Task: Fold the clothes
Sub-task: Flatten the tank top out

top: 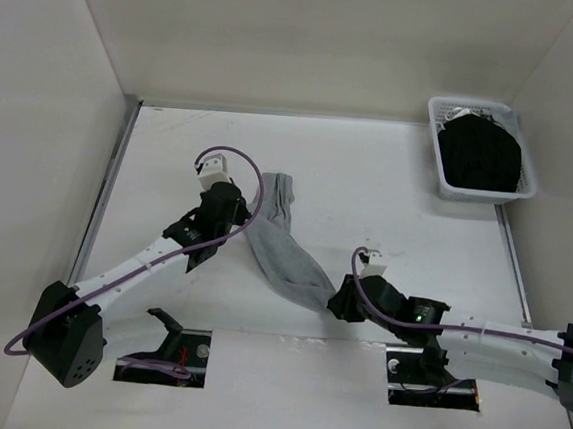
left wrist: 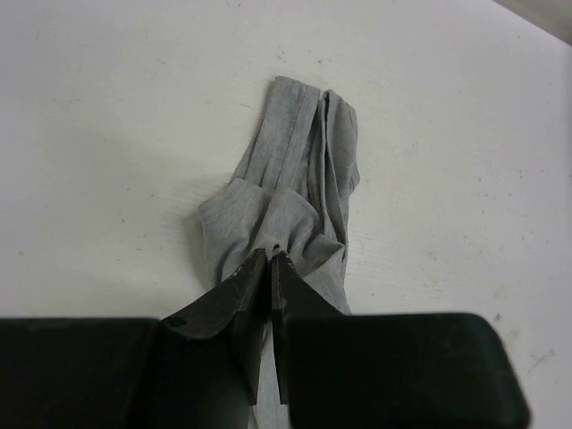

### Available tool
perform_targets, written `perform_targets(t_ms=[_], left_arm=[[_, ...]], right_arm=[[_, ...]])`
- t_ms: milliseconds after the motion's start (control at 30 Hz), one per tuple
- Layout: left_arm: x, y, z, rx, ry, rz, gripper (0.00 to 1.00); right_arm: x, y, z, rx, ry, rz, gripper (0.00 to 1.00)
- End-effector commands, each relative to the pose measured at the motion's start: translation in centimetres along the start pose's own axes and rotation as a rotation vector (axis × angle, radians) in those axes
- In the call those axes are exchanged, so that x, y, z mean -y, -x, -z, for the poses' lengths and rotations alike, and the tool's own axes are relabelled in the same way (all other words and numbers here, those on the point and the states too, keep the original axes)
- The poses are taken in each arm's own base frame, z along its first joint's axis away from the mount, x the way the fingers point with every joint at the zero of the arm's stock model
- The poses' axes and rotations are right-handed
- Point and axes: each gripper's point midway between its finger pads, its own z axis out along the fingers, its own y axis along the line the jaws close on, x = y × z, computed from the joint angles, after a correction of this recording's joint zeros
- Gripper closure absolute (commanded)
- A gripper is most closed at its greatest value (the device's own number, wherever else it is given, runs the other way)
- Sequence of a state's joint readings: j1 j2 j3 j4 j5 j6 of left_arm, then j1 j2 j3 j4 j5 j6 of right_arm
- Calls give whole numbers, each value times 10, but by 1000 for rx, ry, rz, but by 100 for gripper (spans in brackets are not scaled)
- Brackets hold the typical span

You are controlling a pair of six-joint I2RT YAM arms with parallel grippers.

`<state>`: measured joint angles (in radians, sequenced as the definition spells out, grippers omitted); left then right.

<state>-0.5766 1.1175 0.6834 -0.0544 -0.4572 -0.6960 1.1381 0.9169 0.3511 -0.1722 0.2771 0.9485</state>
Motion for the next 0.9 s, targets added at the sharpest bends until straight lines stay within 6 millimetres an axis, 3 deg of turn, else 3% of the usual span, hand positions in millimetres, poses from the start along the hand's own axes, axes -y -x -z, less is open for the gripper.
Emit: perform_targets(t_ms=[0, 67, 300, 433, 533, 667, 867], left_arm=[[16, 19, 1, 49, -49, 42, 94], [15, 20, 0, 50, -46, 43, 94], [15, 25, 1, 63, -48, 56, 94], [15, 32, -1, 75, -49, 83, 94], [20, 35, -3, 70, -70, 110, 94], [23, 34, -7, 61, -84, 126, 94], [22, 33, -6, 60, -84, 126, 94]], right_arm=[[-7, 8, 4, 39, 35, 7, 69], [-2, 3, 5, 18, 15, 5, 73], [11, 6, 14, 50, -49, -56, 73], [18, -2, 15, 23, -91, -73, 77], [11, -9, 13, -13, -87, -45, 83], [-8, -16, 3, -41, -43, -4, 75], [-15, -7, -3, 3, 9, -28, 64]])
